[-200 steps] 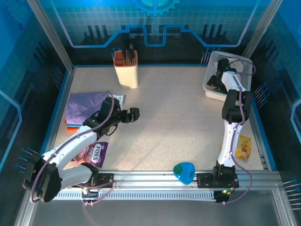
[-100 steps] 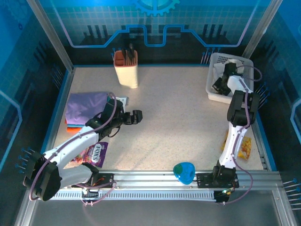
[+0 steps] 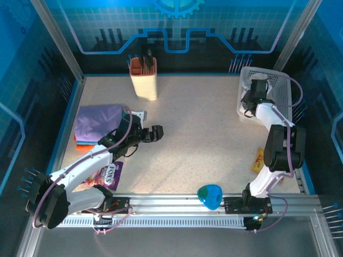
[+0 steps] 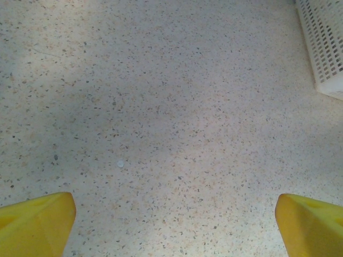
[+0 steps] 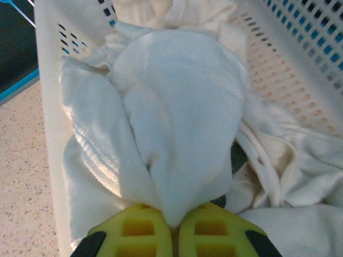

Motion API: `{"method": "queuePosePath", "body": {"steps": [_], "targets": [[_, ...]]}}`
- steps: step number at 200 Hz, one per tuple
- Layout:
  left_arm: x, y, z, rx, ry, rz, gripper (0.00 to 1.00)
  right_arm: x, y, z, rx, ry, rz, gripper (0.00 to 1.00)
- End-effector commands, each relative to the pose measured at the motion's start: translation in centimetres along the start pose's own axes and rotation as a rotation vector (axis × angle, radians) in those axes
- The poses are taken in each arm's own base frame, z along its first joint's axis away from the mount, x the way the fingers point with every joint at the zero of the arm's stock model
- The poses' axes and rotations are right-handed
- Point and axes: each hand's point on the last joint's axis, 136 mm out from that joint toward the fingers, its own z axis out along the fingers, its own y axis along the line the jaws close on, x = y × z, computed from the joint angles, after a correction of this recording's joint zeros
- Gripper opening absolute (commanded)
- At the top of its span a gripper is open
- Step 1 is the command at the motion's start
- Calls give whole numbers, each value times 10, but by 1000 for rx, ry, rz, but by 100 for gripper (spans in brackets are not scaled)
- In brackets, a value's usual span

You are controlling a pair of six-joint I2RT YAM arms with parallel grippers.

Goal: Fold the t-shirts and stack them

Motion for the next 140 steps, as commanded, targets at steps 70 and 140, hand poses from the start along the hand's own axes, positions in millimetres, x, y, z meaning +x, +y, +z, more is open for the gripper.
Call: {"method": "queuePosePath", "body": {"steps": [70,140], "targets": [[-7,-23,-4,99,-7,-28,99,-60,69,-190,-147,-642,-268,0],[-39,-19,-26,88,-11,-64,99,43,146,-291,-716,-415,-547,0]]}}
